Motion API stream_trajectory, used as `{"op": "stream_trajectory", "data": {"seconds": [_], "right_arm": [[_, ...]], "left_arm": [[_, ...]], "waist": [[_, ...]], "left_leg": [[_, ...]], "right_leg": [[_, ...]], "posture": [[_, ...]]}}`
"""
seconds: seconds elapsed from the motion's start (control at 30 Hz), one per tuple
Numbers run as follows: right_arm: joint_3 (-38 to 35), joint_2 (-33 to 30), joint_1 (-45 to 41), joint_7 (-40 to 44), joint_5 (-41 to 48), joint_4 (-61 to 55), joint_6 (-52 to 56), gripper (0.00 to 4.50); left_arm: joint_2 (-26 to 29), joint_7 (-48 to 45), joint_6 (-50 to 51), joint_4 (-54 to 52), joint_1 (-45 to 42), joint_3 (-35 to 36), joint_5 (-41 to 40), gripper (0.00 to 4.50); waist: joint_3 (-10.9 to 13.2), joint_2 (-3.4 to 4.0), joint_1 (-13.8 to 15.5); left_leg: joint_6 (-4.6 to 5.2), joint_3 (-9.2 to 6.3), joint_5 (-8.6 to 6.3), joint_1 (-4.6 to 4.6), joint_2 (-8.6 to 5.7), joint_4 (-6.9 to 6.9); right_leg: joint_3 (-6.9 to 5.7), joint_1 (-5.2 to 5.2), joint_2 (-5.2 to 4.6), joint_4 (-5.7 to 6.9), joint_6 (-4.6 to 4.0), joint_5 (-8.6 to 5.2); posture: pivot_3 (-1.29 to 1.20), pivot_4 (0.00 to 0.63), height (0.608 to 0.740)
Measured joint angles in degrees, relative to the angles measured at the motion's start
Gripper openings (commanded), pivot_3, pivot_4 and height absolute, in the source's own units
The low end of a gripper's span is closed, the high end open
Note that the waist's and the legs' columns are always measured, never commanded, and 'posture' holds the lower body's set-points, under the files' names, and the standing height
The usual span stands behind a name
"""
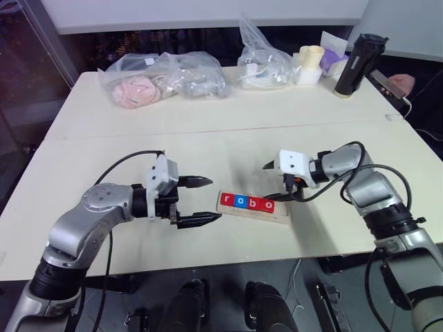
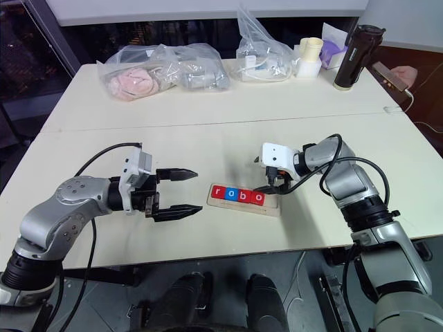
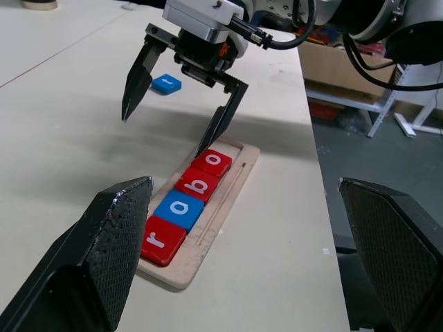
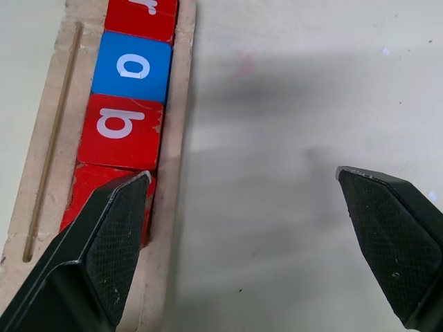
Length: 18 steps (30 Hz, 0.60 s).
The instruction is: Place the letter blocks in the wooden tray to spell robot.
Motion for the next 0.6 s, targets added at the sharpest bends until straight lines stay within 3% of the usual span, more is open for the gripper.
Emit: {"op": "stream_trajectory", "data": {"seconds": [0.17,0.37,0.6], "right_arm": [[-0.43,-1.28,0.3,-0.99,0.03,-0.72,0.79,4.45],[-4.98,-7.6,8.41,-1.67,1.87,-11.0,5.49,4.45],[-6.84,-7.93,12.51,-5.91,2.29,-15.55,9.52,4.45]], "left_arm": [[-0.41,0.02,0.0,0.0,-0.04,-0.06,0.01,4.5],[-0.44,0.03,-0.02,0.05,-0.2,-0.12,0.03,4.5],[-0.76,-0.18,-0.05,0.1,-0.37,-0.57,0.05,4.5]], "waist": [[0.0,0.0,0.09],[0.0,-0.01,0.08],[0.0,0.0,-0.03]], "left_leg": [[0.0,0.0,0.0,0.0,0.0,0.0],[0.0,-0.01,-0.01,-0.01,-0.01,0.0],[-0.01,0.0,-0.01,0.05,0.04,0.02]], "right_leg": [[0.0,0.0,0.0,0.0,0.0,0.0],[0.0,0.03,-0.1,-0.04,0.01,-0.01],[0.0,0.02,-0.1,0.03,-0.02,0.0]], "posture": [[0.0,0.15,0.738],[0.0,0.15,0.738],[0.0,0.15,0.738]]}}
